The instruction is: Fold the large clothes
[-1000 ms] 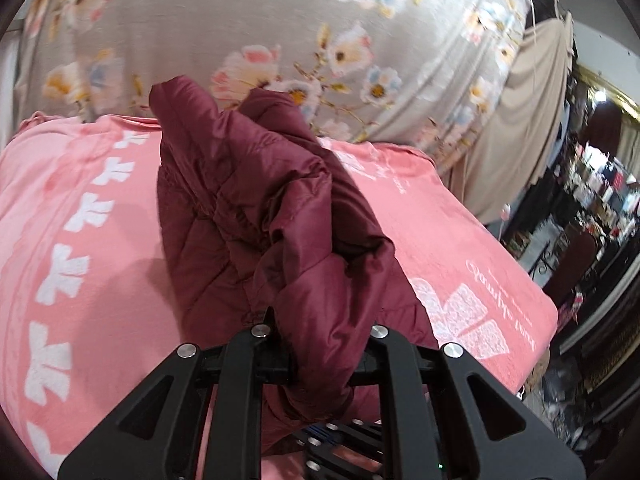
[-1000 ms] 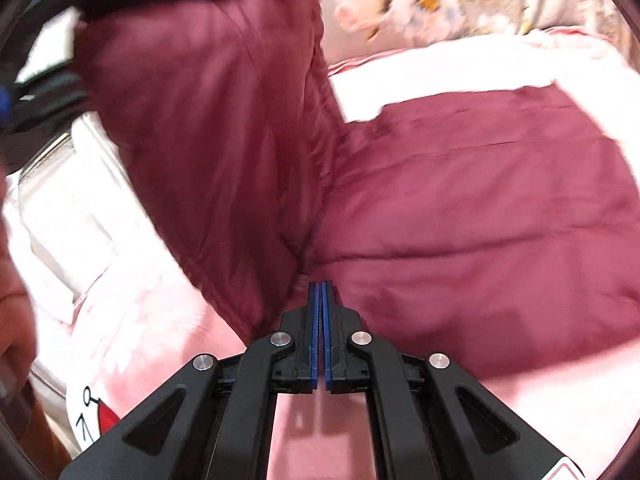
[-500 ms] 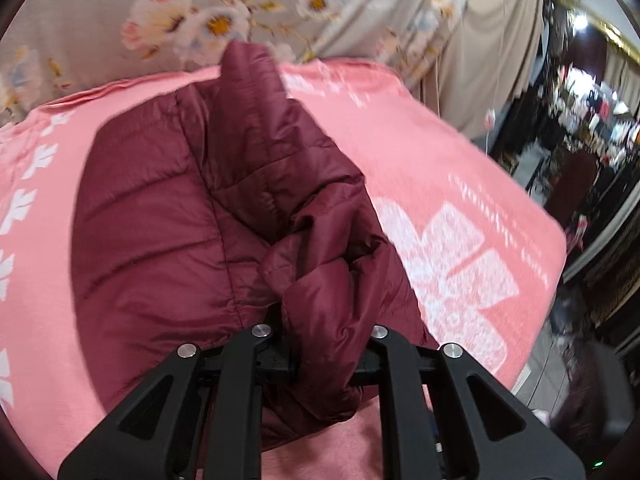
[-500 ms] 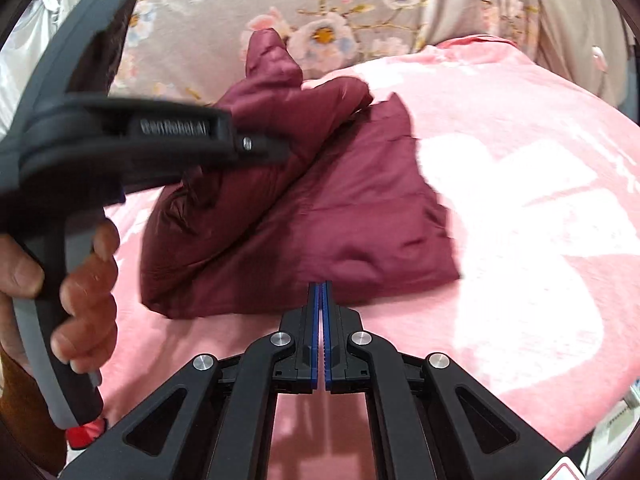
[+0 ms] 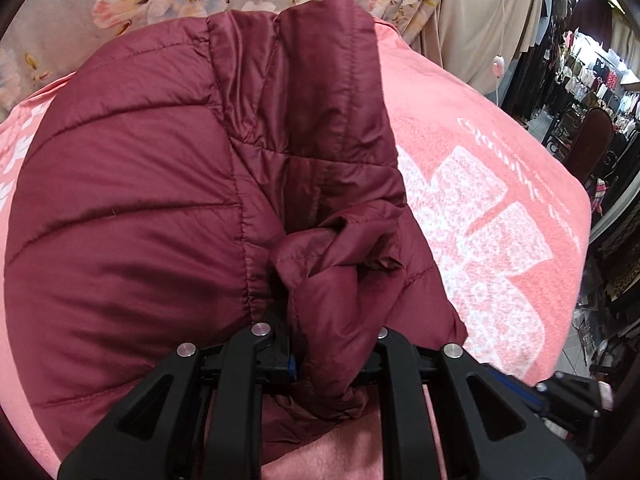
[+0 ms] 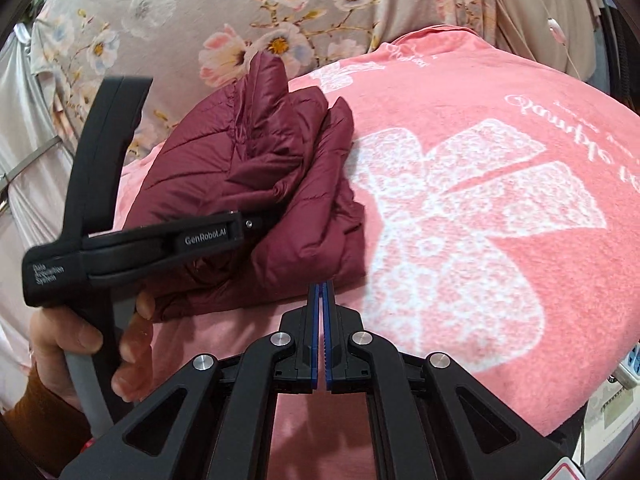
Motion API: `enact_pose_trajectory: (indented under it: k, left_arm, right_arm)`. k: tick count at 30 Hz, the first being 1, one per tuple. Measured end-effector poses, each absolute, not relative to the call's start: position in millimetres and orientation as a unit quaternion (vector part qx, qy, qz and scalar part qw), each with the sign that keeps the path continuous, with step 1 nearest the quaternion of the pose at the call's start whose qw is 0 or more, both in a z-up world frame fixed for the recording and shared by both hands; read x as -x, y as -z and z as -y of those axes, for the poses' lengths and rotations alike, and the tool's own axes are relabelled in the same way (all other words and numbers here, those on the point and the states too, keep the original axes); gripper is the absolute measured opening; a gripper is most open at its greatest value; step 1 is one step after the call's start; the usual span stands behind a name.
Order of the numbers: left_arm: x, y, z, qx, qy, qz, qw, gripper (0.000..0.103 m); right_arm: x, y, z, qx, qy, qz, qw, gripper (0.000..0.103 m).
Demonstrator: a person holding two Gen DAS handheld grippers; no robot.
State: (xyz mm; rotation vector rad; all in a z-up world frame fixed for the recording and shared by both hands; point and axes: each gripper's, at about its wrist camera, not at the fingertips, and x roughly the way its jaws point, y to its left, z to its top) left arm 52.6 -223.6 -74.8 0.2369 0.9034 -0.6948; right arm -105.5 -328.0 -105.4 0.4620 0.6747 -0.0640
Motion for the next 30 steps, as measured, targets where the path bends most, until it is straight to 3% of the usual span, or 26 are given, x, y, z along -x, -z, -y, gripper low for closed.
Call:
enact_pose_trajectory:
  k: [3,4,6,7,8,9,11,15,23,25,26,27,30]
  left_arm:
    - [-50.8,72.0,221.3,-0.107,0.330,-0.424,0.836,0.016]
    - [-49.6,64.8,216.5,-0.093,0.338,-0.424,0.835,0.021]
    - [-46.5,45.7,209.6,-0.061,0.356,-0.423,0.831,0.035]
    - [-44.8,35.2,203.3,-0.045,0.365,-0.417,0.831,0.054]
    - [-42.8,21.8,195.1,-0.025,0.375,-0.405,0.834,0.066]
    - [-40.8,1.0,182.4,0.001,0.386,-0.382,0.840,0.068]
    - [-43.6,-27.0,168.5,0.022,0.390,-0.357,0.848,0.071]
    - [-74.8,-70.9,146.7,0.051,0.368,-0.336,0.866,0.071]
    - [-143.1,-78.0,177.5,0.027,0.336,-0.371,0.865,0.071]
    - [-156.7,-71.4,193.6,0.010,0.332,-0.382,0.862,0.071]
    - [-163.4,-66.8,201.1,0.002,0.333,-0.387,0.860,0.071]
    - [-168.9,-59.6,210.4,-0.006,0.338,-0.395,0.854,0.071]
    - [-174.3,-39.9,228.5,-0.023,0.347,-0.423,0.837,0.066]
  right_arm:
    - [109.5,102.9,331.6,-0.224,0.030,-0.322,0.919,0.009]
    - [111.3,100.0,332.3,-0.220,0.030,-0.317,0.922,0.010]
    - [108.7,92.0,334.2,-0.212,0.026,-0.306,0.928,0.014]
    - [109.3,89.1,334.4,-0.210,0.024,-0.301,0.930,0.015]
    - [110.1,84.3,333.6,-0.206,0.021,-0.293,0.933,0.023]
    - [110.0,80.0,333.0,-0.205,0.018,-0.287,0.935,0.034]
    - [108.6,68.4,329.4,-0.206,0.005,-0.267,0.942,0.046]
    - [94.0,46.2,316.8,-0.200,-0.028,-0.239,0.950,0.051]
    - [50.9,34.5,302.4,-0.159,-0.036,-0.240,0.957,0.051]
    - [39.0,44.8,307.9,-0.182,-0.053,-0.261,0.947,0.040]
    - [35.9,49.2,309.1,-0.189,-0.063,-0.267,0.943,0.020]
    - [32.9,53.2,310.5,-0.193,-0.068,-0.276,0.939,0.009]
    - [45.0,53.5,326.8,-0.245,-0.085,-0.244,0.934,0.006]
